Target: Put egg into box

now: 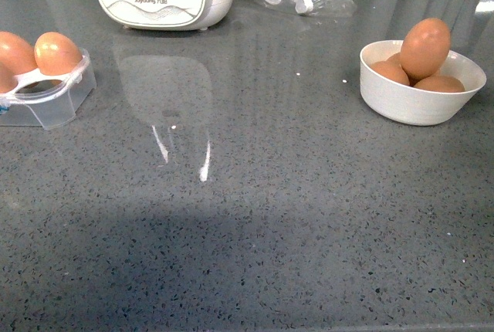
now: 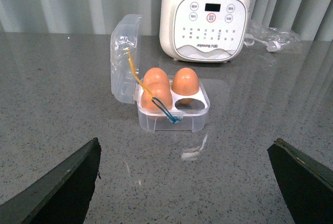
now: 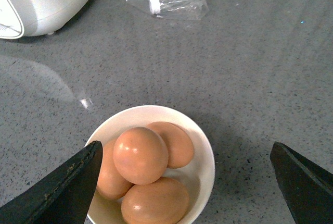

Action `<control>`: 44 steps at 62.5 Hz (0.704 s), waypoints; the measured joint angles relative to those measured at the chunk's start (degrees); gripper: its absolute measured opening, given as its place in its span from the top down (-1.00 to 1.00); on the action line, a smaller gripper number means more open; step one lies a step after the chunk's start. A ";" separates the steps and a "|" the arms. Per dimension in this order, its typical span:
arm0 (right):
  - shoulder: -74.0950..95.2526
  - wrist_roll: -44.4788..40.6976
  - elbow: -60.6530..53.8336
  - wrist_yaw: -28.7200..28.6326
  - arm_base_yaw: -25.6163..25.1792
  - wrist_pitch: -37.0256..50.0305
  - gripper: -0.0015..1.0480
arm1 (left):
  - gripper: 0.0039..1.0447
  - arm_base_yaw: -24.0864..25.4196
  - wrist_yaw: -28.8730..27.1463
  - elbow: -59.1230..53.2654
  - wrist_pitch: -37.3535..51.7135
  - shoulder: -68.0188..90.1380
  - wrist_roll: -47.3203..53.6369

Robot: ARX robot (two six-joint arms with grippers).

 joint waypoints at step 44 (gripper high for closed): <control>9.05 -4.20 1.53 -4.26 1.90 3.98 -0.86 | -0.87 0.00 0.00 0.00 0.00 0.00 0.00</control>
